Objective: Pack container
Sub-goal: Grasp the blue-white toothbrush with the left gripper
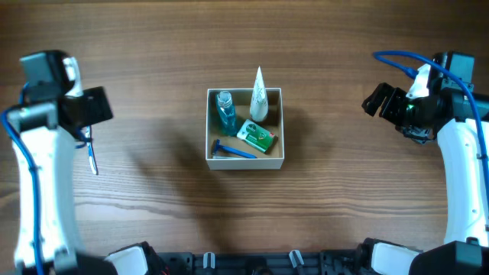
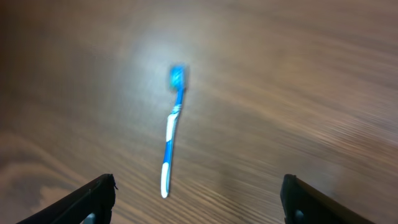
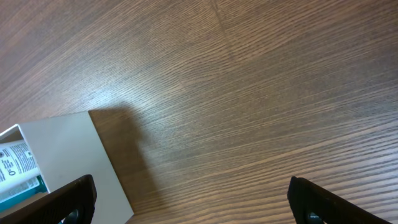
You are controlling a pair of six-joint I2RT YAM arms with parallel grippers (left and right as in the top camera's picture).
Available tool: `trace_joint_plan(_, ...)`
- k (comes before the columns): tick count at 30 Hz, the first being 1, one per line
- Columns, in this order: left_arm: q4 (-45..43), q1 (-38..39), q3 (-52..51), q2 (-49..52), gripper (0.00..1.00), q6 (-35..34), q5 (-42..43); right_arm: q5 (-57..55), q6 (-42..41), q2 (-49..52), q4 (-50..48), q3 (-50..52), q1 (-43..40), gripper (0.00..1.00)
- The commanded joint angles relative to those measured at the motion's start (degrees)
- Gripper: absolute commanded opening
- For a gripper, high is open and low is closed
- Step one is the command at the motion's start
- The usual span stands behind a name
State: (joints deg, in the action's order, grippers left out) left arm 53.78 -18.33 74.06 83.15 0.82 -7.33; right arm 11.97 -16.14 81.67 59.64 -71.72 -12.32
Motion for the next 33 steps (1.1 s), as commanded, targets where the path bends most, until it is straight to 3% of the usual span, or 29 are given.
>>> trace_joint_plan(1,-1.20,-7.04,-0.17,9.40,0.88,-3.52,6.14,-0.72,1.18,0.31,0.24,-0.17,-0.09,1.00)
trace_joint_plan(12,-6.69,-9.38,-0.17,29.24,0.79,-3.48,9.46,-0.74,1.16,0.31,0.46,-0.17,-0.09,1.00)
trace_joint_plan(25,-10.12,-9.49,-3.30,31.04,0.75,-3.45,9.22,-0.74,1.46,0.31,1.07,-0.17,-0.09,1.00)
trace_joint_plan(27,-10.10,-9.49,-3.30,31.04,0.65,-3.45,9.27,-0.72,1.60,0.31,1.11,-0.17,-0.09,1.00)
trace_joint_plan(30,-9.64,-9.49,-3.30,31.04,0.39,-3.48,9.38,-0.72,1.60,0.31,1.18,-0.17,-0.09,1.00)
trace_joint_plan(33,-9.33,-9.49,-3.30,31.04,0.22,-3.48,9.51,-0.72,1.60,0.31,1.27,-0.17,-0.09,1.00)
